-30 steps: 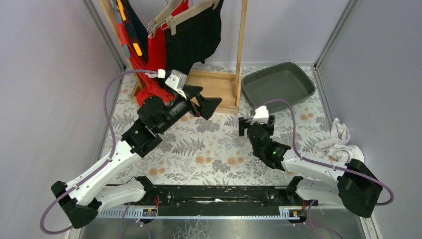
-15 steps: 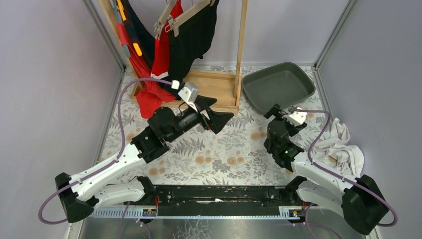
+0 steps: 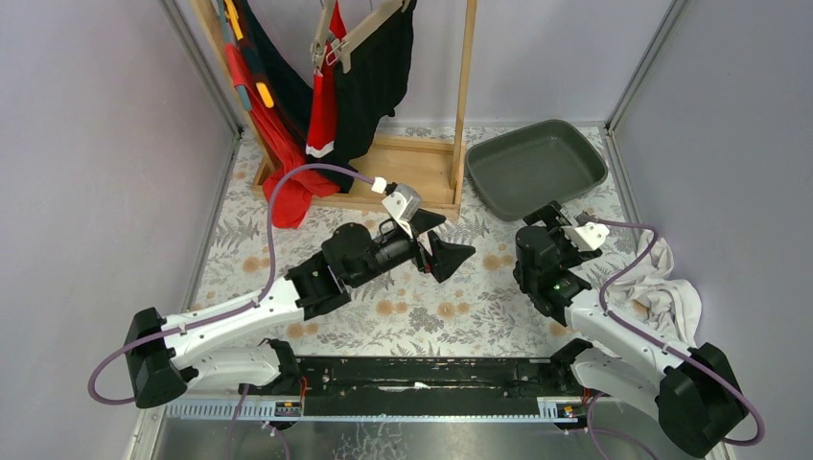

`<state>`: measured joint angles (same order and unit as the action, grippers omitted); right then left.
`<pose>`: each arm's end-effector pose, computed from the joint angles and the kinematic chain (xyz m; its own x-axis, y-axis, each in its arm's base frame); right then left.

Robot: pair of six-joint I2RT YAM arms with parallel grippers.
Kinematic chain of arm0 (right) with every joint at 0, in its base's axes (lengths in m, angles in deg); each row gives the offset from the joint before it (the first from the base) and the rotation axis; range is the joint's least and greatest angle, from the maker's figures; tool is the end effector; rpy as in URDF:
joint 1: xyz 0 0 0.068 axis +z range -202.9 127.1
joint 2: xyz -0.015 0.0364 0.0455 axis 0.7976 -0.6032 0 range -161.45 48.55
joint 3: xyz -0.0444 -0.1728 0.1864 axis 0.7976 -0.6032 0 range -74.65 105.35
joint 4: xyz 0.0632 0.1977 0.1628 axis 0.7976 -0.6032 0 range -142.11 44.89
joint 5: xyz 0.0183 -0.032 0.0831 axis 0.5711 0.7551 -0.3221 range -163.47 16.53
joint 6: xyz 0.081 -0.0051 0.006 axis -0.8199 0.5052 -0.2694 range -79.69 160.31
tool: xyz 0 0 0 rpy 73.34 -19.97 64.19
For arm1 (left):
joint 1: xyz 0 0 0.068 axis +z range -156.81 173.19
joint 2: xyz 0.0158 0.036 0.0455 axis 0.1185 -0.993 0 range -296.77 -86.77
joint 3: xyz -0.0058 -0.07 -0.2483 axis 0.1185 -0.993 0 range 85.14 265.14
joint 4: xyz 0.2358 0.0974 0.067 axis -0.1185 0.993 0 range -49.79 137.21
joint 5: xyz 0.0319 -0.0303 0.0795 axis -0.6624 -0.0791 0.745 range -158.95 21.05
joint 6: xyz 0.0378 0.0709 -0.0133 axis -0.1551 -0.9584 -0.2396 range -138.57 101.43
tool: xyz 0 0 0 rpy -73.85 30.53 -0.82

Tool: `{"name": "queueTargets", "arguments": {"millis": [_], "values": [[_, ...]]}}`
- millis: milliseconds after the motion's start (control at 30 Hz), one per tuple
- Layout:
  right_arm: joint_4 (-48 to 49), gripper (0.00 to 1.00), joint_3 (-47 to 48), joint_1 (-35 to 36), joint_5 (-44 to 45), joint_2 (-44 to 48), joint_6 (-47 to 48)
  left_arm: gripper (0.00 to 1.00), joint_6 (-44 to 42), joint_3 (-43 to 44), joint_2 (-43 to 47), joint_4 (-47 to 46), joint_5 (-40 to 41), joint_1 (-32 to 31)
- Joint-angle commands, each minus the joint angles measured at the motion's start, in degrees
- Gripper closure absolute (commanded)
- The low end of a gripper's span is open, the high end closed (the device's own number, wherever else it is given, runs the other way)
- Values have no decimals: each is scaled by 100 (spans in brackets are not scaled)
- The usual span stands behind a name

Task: Clip the underwear to the hanger
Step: Reset both arms

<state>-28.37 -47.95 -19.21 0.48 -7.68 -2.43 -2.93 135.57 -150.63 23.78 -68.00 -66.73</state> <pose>0.2189 0.0645 0.2298 0.2899 0.4187 -0.8606 0.5850 0.6342 0.5056 0.1561 -0.2672 0.3452 -0.2056 -0.1825 -0.9615 0.8323 0.4842 -0.2699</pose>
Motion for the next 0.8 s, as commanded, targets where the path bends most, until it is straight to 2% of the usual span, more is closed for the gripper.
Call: {"name": "queueTargets", "arguments": {"millis": [0,267,467,767], "values": [[-14,1,-14,-29,-204,160,-411,0,-351,17,13,-498,196,-24],[-100,1,8,-29,-454,200,157,0,-544,43,-215,-801,28,-29],[93,1,-84,-30,-597,328,191,0,-579,139,-313,-724,-73,-31],[18,1,30,-29,-796,21,78,0,-519,136,-238,-609,144,-31]]}}
